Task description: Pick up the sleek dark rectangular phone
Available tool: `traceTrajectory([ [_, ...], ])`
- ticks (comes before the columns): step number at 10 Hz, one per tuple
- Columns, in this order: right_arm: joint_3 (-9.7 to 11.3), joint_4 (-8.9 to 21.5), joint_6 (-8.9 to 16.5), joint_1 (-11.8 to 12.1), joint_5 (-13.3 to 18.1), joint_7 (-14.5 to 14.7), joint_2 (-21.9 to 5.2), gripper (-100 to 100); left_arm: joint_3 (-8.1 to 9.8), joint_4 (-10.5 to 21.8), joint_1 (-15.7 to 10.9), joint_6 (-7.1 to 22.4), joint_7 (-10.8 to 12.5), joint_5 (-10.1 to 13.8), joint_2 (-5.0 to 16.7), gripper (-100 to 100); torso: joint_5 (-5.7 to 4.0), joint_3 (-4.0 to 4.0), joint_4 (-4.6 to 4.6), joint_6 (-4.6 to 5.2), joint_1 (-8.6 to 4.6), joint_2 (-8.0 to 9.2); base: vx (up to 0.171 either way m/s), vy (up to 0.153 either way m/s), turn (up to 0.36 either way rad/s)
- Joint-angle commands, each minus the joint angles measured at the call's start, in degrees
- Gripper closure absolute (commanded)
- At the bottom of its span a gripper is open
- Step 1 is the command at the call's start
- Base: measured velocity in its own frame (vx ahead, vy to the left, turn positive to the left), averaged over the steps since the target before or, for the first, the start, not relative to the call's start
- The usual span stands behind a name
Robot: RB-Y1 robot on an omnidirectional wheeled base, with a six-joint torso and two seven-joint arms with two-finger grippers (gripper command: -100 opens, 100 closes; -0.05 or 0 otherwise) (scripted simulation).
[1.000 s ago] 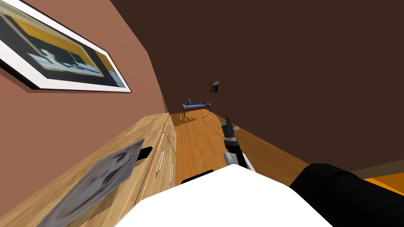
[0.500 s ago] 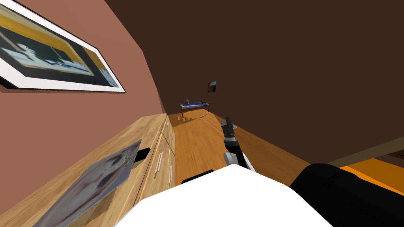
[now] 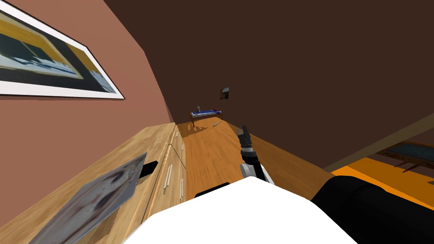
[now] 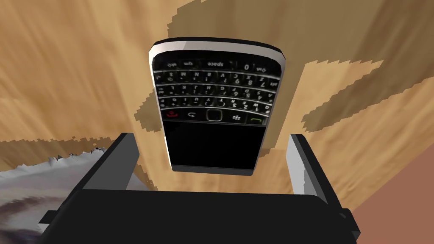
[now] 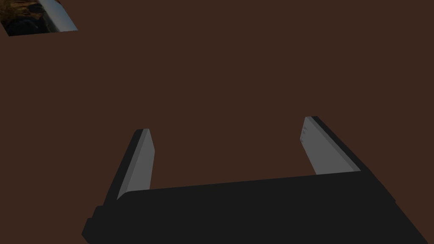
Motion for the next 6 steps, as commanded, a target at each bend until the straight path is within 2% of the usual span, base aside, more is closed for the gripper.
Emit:
traceTrajectory([
  [1, 0.00, 0.00, 0.00, 0.00, 0.00, 0.00, 0.00, 0, -0.04, -0.47, 0.74, 0.37, -0.20, 1.67, 0.15, -100, 0.00, 0.00, 0.00, 0.00, 0.00, 0.00, -0.014, 0.004, 0.013],
  [2, 0.00, 0.00, 0.00, 0.00, 0.00, 0.00, 0.00, 0, -0.94, -2.75, 3.34, 2.24, -0.46, 3.95, 0.90, -100, -0.01, -0.02, -0.01, -0.01, -0.03, -0.05, -0.021, 0.003, -0.127],
  [3, 0.00, 0.00, 0.00, 0.00, 0.00, 0.00, 0.00, 0, -0.94, -2.75, 3.83, 2.24, -0.46, 5.09, 0.90, -100, -0.01, -0.03, -0.01, 0.04, -0.04, -0.04, -0.025, 0.007, -0.097],
  [4, 0.00, 0.00, 0.00, 0.00, 0.00, 0.00, 0.00, 0, -1.85, -4.49, 5.76, 4.11, -0.72, 6.91, 1.66, -100, -0.02, -0.02, -0.01, 0.01, -0.03, -0.04, -0.035, 0.011, -0.172],
  [6, 0.00, 0.00, 0.00, 0.00, 0.00, 0.00, 0.00, 0, -1.85, -5.03, 6.93, 4.11, -0.72, 9.55, 1.66, -100, -0.01, -0.01, 0.00, 0.00, -0.03, -0.02, -0.018, 0.004, -0.032],
])
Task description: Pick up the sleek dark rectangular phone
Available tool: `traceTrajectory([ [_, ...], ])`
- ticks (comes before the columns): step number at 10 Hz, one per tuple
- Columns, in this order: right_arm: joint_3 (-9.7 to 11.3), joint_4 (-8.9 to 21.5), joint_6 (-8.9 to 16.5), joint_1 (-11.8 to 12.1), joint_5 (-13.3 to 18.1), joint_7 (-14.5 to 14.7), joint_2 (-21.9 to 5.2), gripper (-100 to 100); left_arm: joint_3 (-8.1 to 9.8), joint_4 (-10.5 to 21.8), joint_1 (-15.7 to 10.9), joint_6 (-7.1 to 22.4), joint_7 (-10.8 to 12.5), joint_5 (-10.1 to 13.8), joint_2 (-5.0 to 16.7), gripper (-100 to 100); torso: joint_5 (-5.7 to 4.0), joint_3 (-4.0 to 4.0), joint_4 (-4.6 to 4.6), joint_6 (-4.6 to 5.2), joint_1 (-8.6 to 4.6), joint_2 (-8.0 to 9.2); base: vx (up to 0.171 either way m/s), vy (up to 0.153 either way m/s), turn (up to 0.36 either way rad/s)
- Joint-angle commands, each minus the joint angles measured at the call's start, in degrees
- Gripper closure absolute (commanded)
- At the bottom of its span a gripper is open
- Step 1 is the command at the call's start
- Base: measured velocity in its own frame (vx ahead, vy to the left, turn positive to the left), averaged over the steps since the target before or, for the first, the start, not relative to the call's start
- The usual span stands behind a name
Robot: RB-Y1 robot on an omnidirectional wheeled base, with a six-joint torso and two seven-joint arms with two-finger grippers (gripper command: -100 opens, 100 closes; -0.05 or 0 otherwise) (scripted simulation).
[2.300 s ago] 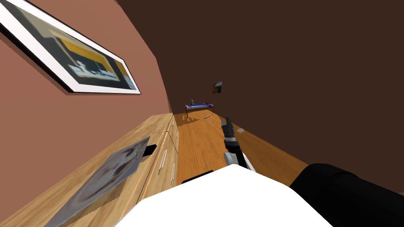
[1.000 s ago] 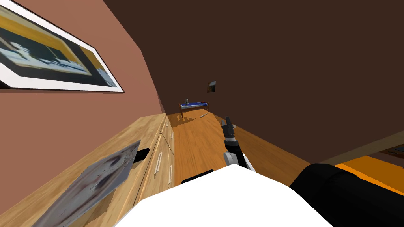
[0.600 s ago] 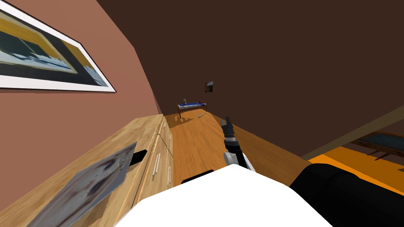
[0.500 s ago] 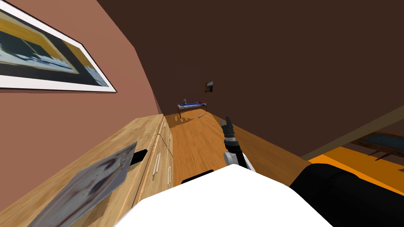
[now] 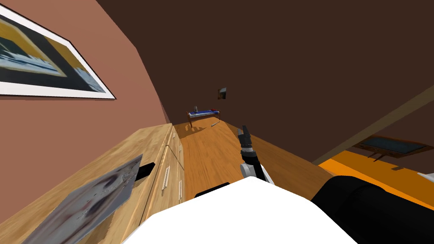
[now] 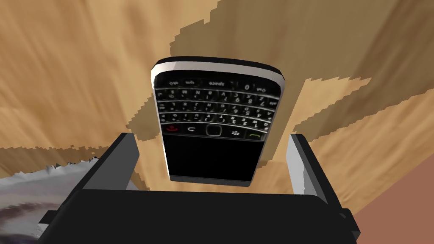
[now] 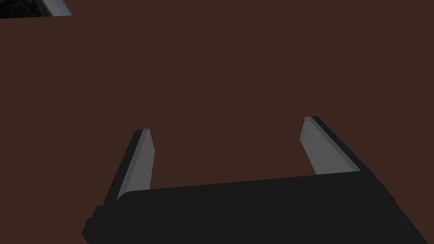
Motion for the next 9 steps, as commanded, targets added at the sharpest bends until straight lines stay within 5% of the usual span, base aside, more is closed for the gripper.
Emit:
traceTrajectory([
  [1, 0.00, 0.00, 0.00, 0.00, 0.00, 0.00, 0.00, 0, -0.92, -2.78, 2.86, 2.23, -0.20, 2.86, 0.88, -100, 0.00, 0.00, 0.00, 0.00, 0.00, 0.00, -0.034, -0.004, -0.137],
  [4, 0.00, 0.00, 0.00, 0.00, 0.00, 0.00, 0.00, 0, -0.94, -2.57, 3.22, 2.24, -0.16, 4.27, 0.79, -100, 0.09, -0.03, -0.01, 0.02, 0.00, -0.05, -0.010, -0.001, -0.033],
  [5, 0.00, 0.00, 0.00, 0.00, 0.00, 0.00, 0.00, 0, -0.95, -2.61, 3.27, 2.27, -0.15, 4.38, 0.80, 100, 0.09, -0.05, -0.02, 0.04, 0.01, -0.08, 0.000, 0.000, 0.000],
  [9, 0.00, 0.00, 0.00, 0.00, 0.00, 0.00, 0.00, 0, -0.95, -2.59, 3.26, 2.27, -0.20, 4.35, 0.82, 100, 0.10, -0.05, -0.02, 0.02, 0.01, -0.09, 0.000, 0.000, 0.000],
])
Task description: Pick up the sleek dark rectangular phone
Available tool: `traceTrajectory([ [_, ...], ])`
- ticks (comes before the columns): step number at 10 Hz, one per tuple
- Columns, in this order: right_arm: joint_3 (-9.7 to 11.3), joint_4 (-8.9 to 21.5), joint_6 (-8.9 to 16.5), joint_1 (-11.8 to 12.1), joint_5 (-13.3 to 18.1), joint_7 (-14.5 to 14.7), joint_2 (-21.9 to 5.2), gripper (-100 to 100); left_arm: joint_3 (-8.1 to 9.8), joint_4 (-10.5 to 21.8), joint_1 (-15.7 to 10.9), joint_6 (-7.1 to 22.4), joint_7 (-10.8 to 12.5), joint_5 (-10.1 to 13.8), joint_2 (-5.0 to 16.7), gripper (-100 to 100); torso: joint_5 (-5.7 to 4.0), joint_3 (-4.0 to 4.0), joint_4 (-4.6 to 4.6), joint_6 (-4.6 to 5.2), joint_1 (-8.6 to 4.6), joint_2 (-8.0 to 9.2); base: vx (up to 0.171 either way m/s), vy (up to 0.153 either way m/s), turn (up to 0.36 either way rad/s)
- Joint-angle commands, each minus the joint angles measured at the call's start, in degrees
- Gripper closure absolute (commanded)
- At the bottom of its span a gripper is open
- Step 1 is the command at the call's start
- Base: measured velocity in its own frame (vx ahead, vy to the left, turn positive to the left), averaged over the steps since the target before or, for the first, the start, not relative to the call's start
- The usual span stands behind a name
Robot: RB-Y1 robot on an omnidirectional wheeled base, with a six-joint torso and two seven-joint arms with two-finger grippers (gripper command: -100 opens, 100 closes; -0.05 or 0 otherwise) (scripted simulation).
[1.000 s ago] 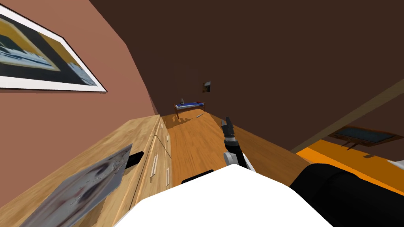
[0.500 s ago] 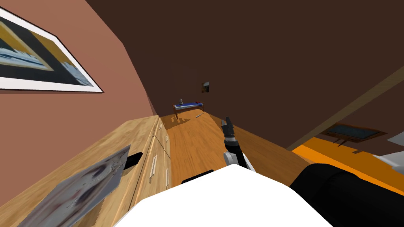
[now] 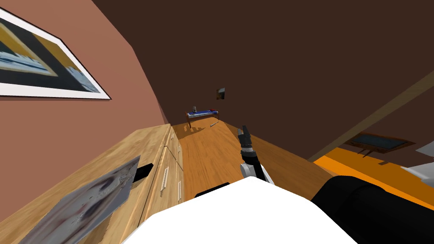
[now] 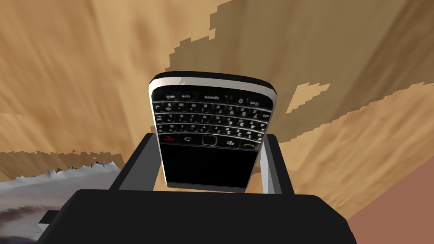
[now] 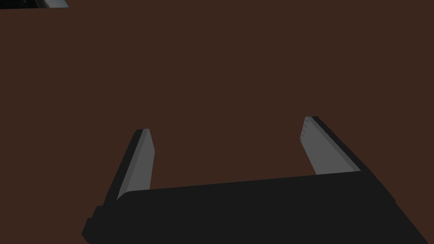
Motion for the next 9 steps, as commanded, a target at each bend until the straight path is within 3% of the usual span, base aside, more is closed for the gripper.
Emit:
traceTrajectory([
  [1, 0.00, 0.00, 0.00, 0.00, 0.00, 0.00, 0.00, 0, 0.00, 0.00, 0.00, 0.00, 0.00, 0.00, 0.00, 0, 0.00, 0.00, 0.00, 0.00, 0.00, 0.00, 0.000, 0.000, 0.000],
  [2, 0.00, 0.00, 0.00, 0.00, 0.00, 0.00, 0.00, 0, 0.94, 2.09, -2.78, -1.92, 0.25, -2.86, -0.70, 100, 0.00, 0.00, 0.00, 0.00, 0.00, 0.00, 0.024, 0.005, 0.173],
  [3, -0.01, 0.00, 0.00, 0.01, 0.00, 0.00, 0.00, 0, 1.85, 4.33, -4.85, -3.79, 0.51, -4.71, -1.45, 100, 0.00, -0.02, 0.00, -0.05, 0.03, -0.06, 0.047, 0.003, 0.247],
  [5, 0.00, 0.00, 0.00, 0.00, 0.00, 0.00, 0.00, 0, 1.85, 4.37, -5.88, -3.79, 0.51, -7.34, -1.45, 100, 0.03, -0.05, 0.01, 0.01, 0.01, -0.12, 0.028, -0.008, 0.032],
  [6, 0.00, 0.00, 0.00, 0.00, 0.00, 0.00, 0.00, 0, 2.76, 6.64, -8.52, -5.65, 0.78, -9.41, -2.21, 100, 0.01, -0.04, 0.00, 0.03, -0.01, -0.09, 0.028, -0.014, 0.119],
  [9, 0.00, 0.00, 0.00, 0.01, 0.00, 0.00, 0.00, 0, 3.66, 8.92, -12.07, -7.52, 1.04, -14.32, -2.96, 100, -0.02, -0.04, 0.01, -0.05, -0.05, -0.10, 0.030, -0.011, 0.111],
])
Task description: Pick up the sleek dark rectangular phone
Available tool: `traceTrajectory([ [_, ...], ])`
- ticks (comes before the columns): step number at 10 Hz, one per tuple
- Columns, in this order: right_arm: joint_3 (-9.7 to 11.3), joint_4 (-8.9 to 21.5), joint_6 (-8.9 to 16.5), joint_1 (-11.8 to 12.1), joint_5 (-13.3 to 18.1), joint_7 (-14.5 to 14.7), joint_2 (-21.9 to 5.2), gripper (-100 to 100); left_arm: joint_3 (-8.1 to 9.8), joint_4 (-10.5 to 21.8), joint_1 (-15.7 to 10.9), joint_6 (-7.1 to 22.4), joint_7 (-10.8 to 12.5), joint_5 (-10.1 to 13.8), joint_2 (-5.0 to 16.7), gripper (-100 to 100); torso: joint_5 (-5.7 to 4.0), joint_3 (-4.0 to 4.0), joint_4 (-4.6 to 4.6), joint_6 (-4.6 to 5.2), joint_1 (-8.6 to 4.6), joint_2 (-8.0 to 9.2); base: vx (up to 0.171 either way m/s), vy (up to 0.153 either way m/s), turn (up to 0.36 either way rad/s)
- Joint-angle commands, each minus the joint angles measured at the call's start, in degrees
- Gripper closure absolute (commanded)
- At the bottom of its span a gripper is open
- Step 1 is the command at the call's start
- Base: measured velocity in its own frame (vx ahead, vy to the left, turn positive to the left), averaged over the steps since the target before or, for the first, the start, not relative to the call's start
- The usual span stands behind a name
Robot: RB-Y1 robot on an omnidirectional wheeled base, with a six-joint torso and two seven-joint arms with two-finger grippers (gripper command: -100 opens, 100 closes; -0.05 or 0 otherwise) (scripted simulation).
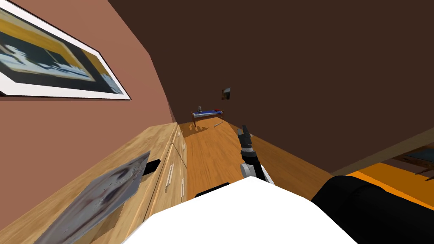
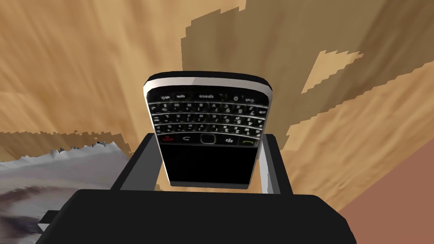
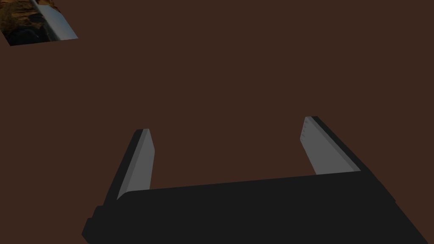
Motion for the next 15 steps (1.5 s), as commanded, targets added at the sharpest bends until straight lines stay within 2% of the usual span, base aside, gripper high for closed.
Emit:
traceTrajectory([
  [1, 0.00, 0.00, 0.00, 0.00, 0.00, 0.00, 0.00, 0, 0.01, 0.76, -1.02, -0.48, 0.00, -2.14, -0.35, 100, 0.00, 0.00, 0.00, 0.00, 0.00, 0.00, 0.012, -0.004, -0.009],
  [2, 0.00, 0.00, 0.00, 0.00, 0.00, 0.00, 0.00, 0, 0.92, 3.04, -3.71, -2.35, 0.27, -4.27, -1.11, 100, 0.00, 0.01, -0.01, 0.01, 0.02, 0.03, 0.023, -0.002, 0.131],
  [3, 0.00, 0.00, 0.00, 0.01, 0.00, 0.00, 0.00, 0, 0.92, 3.04, -4.11, -2.35, 0.27, -5.87, -1.11, 100, -0.01, 0.01, 0.00, -0.07, 0.03, 0.02, 0.030, -0.009, 0.096],
  [4, 0.00, 0.00, 0.00, 0.00, 0.00, 0.00, 0.00, 0, 1.83, 5.32, -6.65, -4.22, 0.53, -7.73, -1.86, 100, -0.01, 0.00, -0.01, -0.03, 0.01, 0.01, 0.034, -0.013, 0.169],
  [5, 0.00, 0.00, 0.00, 0.01, 0.00, 0.00, 0.00, 0, 1.83, 5.32, -7.21, -4.22, 0.53, -10.02, -1.86, 100, -0.02, -0.01, -0.01, -0.09, -0.01, -0.01, 0.030, -0.017, 0.075],
  [6, 0.00, 0.00, 0.00, 0.00, 0.00, 0.00, 0.00, 0, 2.74, 7.60, -10.07, -6.09, 0.80, -11.83, -2.62, 100, -0.03, -0.01, -0.02, -0.04, -0.04, 0.00, 0.035, -0.015, 0.142],
  [7, 0.00, 0.00, 0.00, 0.00, 0.00, 0.00, 0.00, 0, 2.74, 7.60, -10.30, -6.09, 0.80, -13.97, -2.62, 100, -0.03, -0.02, -0.01, -0.06, -0.04, -0.04, 0.031, -0.015, 0.068],
  [8, 0.00, 0.00, 0.00, 0.00, 0.00, 0.00, 0.00, 0, 3.64, 9.87, -13.40, -7.96, 1.06, -15.92, -3.37, 100, -0.04, -0.01, -0.02, -0.06, -0.05, -0.01, 0.033, -0.016, 0.120],
  [9, 0.00, 0.00, 0.00, 0.00, 0.00, 0.00, 0.00, 0, 3.64, 9.87, -13.40, -7.96, 1.06, -17.55, -3.37, 100, -0.06, -0.02, 0.00, -0.04, -0.07, -0.03, 0.029, -0.015, 0.089],
  [10, 0.00, 0.00, 0.00, 0.00, 0.00, 0.00, 0.00, 0, 3.64, 9.87, -13.40, -7.96, 1.06, -17.91, -3.37, 100, -0.04, -0.01, -0.02, -0.08, -0.06, 0.00, 0.010, -0.008, 0.015],
  [11, 0.00, 0.00, 0.00, -0.01, 0.00, 0.00, 0.00, 0, 4.55, 12.15, -15.92, -9.83, 1.33, -20.17, -4.13, 100, -0.05, 0.01, -0.02, -0.04, -0.04, 0.05, 0.017, -0.003, 0.126],
  [12, 0.00, 0.00, 0.00, 0.00, 0.00, 0.00, 0.00, 0, 4.55, 12.15, -16.50, -9.83, 1.33, -21.84, -4.13, 100, -0.06, 0.02, -0.01, -0.12, -0.03, 0.05, 0.025, -0.010, 0.098],
  [13, 0.00, 0.00, 0.00, 0.00, 0.00, 0.00, 0.00, 0, 5.46, 14.43, -18.77, -11.69, 1.59, -23.58, -4.89, 100, -0.06, 0.01, -0.02, -0.08, -0.05, 0.04, 0.032, -0.019, 0.145],
  [14, 0.00, 0.00, 0.00, 0.00, 0.00, 0.00, 0.00, 0, 5.46, 14.43, -19.59, -11.69, 1.59, -25.19, -4.89, 100, -0.06, 0.00, -0.02, -0.12, -0.09, 0.01, 0.029, -0.020, 0.091],
  [15, 0.00, 0.00, 0.00, 0.00, 0.00, 0.00, 0.00, 0, 5.46, 14.43, -19.59, -11.69, 1.59, -25.79, -4.89, 100, -0.07, 0.00, -0.02, -0.06, -0.10, 0.01, 0.013, -0.010, -0.004],
])
